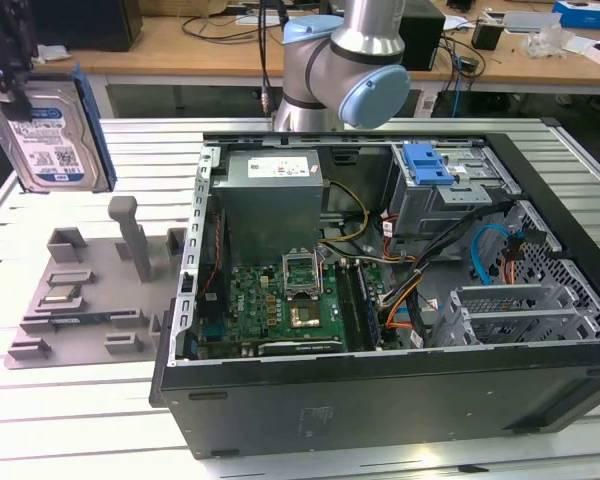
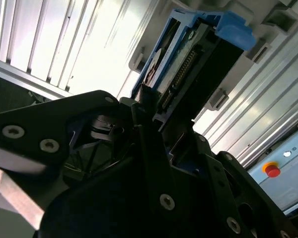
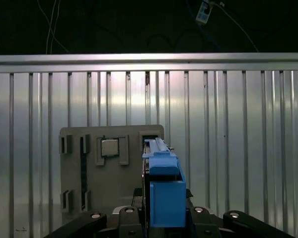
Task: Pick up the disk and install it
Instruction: 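Pick up the disk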
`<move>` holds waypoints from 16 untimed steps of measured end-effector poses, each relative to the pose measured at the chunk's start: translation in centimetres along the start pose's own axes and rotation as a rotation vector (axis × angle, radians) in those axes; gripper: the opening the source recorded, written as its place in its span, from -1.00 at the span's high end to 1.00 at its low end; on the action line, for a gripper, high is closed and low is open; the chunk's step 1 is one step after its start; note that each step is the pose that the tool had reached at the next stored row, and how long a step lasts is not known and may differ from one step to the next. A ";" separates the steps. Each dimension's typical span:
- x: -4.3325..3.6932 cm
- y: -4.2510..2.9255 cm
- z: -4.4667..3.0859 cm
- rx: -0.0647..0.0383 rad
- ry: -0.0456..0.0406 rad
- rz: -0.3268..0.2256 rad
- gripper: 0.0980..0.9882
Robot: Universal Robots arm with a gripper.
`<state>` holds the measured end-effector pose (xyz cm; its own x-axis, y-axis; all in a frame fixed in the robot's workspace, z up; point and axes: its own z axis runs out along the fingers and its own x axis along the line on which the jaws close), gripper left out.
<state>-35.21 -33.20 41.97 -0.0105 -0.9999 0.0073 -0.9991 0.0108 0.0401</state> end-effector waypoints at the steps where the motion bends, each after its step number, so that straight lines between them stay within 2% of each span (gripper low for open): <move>1: -0.01 0.02 -0.53 0.000 -0.0001 0.000 0.40; 7: -0.02 0.08 -1.95 0.000 0.0000 0.000 0.40; 9: -0.03 0.12 -2.82 0.000 -0.0001 0.000 0.40; 16: -0.05 0.19 -4.71 0.000 0.0000 0.000 0.40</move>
<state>-35.21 -33.12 46.69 -0.0105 -0.9999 0.0072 -0.9991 0.0108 0.0401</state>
